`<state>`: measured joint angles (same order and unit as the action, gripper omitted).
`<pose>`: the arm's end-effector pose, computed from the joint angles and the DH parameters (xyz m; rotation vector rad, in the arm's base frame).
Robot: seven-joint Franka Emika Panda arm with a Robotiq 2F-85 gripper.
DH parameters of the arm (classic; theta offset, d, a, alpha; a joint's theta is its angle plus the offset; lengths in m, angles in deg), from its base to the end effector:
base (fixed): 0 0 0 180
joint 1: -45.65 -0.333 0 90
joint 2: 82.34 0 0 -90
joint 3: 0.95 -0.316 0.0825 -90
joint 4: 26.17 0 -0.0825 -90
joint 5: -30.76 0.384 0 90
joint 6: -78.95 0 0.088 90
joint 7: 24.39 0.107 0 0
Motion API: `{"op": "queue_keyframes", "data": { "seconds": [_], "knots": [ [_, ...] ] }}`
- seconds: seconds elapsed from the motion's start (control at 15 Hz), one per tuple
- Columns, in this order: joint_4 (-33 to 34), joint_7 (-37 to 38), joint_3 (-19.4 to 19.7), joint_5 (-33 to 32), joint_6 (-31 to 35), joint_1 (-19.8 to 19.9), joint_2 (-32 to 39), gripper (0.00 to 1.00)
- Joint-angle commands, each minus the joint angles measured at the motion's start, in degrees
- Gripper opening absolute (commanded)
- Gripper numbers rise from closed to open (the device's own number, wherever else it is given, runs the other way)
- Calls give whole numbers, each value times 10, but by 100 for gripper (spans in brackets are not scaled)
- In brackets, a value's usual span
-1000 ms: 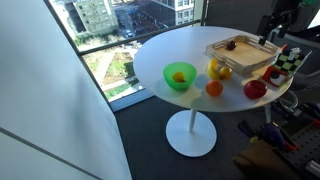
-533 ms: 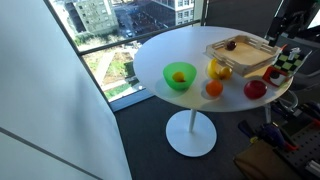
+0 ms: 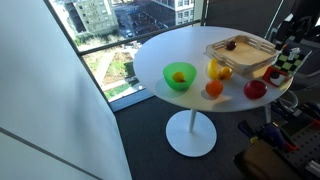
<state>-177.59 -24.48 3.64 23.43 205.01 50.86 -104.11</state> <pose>0.3829 -0.0693 0.3629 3.0712 -0.1294 -0.1049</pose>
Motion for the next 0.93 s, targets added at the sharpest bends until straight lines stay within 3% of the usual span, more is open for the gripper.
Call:
{"op": "queue_keyframes", "data": {
  "seconds": [0.0,0.87],
  "knots": [
    [-19,-32,10,-8,19,8,-12,100],
    [-30,-39,22,-20,20,34,-16,100]
  ]
}}
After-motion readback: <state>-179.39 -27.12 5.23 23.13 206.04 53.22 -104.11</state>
